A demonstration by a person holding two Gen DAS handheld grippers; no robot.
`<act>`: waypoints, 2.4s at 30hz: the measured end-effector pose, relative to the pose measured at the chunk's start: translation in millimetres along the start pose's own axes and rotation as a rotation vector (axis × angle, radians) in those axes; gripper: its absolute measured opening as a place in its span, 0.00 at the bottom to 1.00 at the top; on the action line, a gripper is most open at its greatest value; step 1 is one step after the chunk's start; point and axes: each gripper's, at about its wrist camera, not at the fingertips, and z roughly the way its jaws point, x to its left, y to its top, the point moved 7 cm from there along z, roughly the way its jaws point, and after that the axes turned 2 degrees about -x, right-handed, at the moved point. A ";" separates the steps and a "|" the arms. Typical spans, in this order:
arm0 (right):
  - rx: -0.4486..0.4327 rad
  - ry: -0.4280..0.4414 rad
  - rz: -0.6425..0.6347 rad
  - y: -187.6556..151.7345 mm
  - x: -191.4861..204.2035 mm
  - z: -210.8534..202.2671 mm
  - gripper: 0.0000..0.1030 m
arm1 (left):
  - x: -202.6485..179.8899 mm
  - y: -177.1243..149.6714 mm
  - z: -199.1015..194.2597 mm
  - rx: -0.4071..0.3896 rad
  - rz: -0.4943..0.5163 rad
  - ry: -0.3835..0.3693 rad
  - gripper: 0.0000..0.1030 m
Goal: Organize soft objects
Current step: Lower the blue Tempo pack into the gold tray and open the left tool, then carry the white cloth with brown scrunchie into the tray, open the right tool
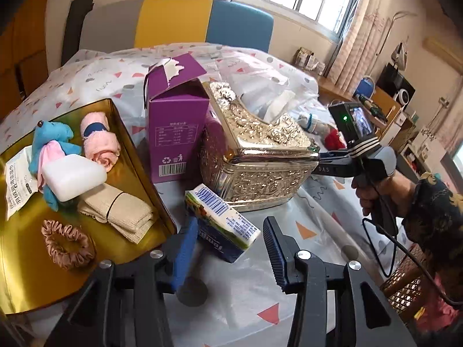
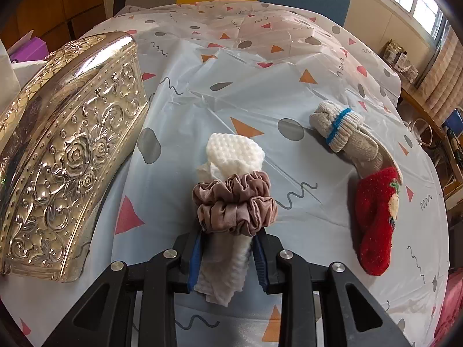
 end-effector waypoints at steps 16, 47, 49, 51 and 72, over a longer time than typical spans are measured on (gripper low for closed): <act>0.017 -0.024 -0.047 2.0 4.3 -0.4 0.29 | -25.3 1.6 56.6 0.221 0.068 0.202 0.43; 0.016 -0.014 -0.045 -2.6 2.5 -0.4 0.29 | 175.4 11.1 -64.9 -0.018 -0.290 0.357 0.31; 0.016 -0.013 -0.041 -2.5 2.0 -0.4 0.29 | 187.7 5.7 -56.7 0.007 -0.288 0.370 0.32; 0.017 -0.013 -0.041 -1.7 1.4 -0.1 0.29 | 191.6 4.7 -47.7 0.025 -0.281 0.365 0.33; 0.011 -0.002 -0.011 6.5 -1.3 7.1 0.29 | 203.3 -15.6 -72.3 -0.054 -0.401 0.559 0.63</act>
